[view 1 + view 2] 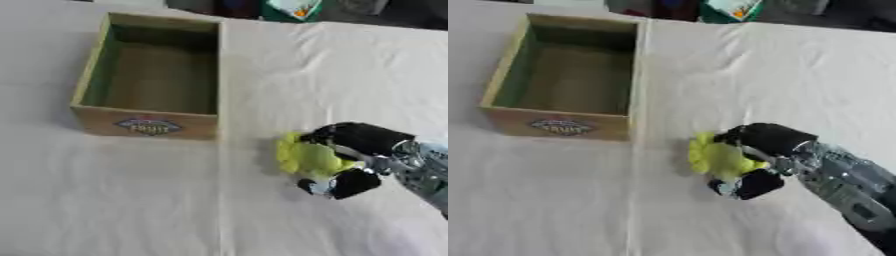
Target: Pick up objects on the table and place them in the box.
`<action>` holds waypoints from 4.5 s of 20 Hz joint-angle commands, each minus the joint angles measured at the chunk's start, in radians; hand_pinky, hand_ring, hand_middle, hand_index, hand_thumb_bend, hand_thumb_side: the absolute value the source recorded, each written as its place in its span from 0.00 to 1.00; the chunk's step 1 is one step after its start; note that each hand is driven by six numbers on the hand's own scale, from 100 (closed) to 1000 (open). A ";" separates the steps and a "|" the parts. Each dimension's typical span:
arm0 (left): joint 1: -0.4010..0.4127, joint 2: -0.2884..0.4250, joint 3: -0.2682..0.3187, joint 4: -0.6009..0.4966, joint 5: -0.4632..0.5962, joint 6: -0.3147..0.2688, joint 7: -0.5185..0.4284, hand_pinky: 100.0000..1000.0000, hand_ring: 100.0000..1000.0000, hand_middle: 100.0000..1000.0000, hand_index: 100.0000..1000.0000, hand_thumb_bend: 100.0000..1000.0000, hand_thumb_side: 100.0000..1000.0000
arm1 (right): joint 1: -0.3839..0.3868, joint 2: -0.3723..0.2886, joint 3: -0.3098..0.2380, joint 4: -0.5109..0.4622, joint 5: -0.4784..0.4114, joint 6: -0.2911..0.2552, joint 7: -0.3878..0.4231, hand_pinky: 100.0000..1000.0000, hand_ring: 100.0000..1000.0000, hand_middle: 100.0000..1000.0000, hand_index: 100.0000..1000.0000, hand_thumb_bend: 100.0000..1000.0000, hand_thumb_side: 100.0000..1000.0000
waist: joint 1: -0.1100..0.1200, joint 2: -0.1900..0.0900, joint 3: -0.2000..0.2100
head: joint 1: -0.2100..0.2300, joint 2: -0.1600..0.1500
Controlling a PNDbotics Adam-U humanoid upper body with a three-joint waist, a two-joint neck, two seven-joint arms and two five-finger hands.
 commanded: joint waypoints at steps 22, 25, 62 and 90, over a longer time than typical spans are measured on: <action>-0.011 0.009 -0.005 -0.022 -0.003 0.005 -0.015 0.43 0.46 0.49 0.64 0.00 0.57 | -0.022 -0.013 0.018 -0.014 0.087 0.057 -0.289 0.73 0.53 0.31 0.48 0.00 0.34 | -0.001 -0.011 0.005 | -0.005 -0.015; -0.011 0.012 -0.005 -0.022 -0.003 0.006 -0.016 0.43 0.46 0.49 0.64 0.00 0.56 | -0.040 -0.023 0.000 -0.014 0.066 0.061 -0.331 0.73 0.53 0.30 0.47 0.00 0.35 | -0.002 -0.014 0.002 | 0.000 -0.019; 0.044 -0.001 -0.034 -0.022 0.018 0.003 -0.050 0.43 0.47 0.49 0.64 0.00 0.55 | -1.072 0.287 0.142 0.204 -0.026 0.129 0.158 0.73 0.51 0.29 0.44 0.00 0.18 | 0.034 -0.059 0.033 | -0.020 0.009; 0.037 -0.016 -0.044 -0.022 0.031 0.008 -0.072 0.43 0.47 0.49 0.64 0.00 0.54 | -1.104 0.546 0.190 0.799 0.195 -0.070 0.140 0.76 0.61 0.40 0.51 0.00 0.27 | 0.038 -0.046 0.070 | -0.047 -0.015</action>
